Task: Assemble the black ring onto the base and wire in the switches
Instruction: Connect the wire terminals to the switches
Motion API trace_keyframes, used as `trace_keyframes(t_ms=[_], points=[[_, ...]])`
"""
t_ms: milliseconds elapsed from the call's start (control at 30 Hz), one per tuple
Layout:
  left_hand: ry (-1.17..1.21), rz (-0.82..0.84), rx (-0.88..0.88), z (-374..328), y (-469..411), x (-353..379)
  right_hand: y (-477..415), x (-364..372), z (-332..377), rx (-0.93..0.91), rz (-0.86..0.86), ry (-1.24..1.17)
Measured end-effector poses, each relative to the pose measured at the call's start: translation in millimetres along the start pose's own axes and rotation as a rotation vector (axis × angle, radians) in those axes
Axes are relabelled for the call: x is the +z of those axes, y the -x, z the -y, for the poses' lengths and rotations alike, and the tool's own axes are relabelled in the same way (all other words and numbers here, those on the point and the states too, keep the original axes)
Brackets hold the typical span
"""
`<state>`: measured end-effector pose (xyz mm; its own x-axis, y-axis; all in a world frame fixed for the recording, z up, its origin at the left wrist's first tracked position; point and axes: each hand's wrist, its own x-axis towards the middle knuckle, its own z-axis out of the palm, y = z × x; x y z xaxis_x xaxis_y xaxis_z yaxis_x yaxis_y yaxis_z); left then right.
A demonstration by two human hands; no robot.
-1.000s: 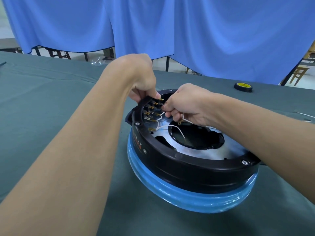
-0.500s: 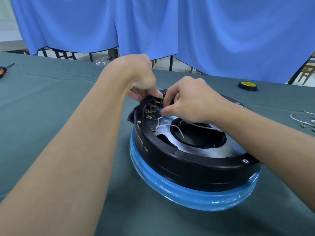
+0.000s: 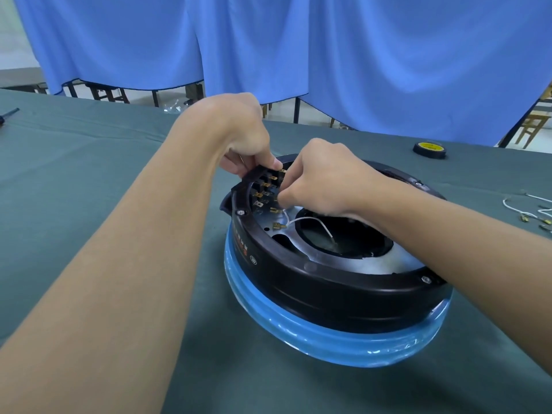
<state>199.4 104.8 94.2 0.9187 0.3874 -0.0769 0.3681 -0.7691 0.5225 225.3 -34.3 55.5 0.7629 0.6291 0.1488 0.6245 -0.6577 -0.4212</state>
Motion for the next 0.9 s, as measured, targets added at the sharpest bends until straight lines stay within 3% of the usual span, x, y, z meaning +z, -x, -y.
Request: trace_keyframes(t_ms=[467, 900], points=[[-0.124, 0.032, 0.0, -9.0, 7.1, -3.4, -0.9, -1.1, -2.1, -0.024, 0.018, 0.028], [-0.089, 0.089, -0.018, -7.9, 9.8, -5.3, -3.3, -1.6, -5.2, -0.07, 0.054, 0.049]])
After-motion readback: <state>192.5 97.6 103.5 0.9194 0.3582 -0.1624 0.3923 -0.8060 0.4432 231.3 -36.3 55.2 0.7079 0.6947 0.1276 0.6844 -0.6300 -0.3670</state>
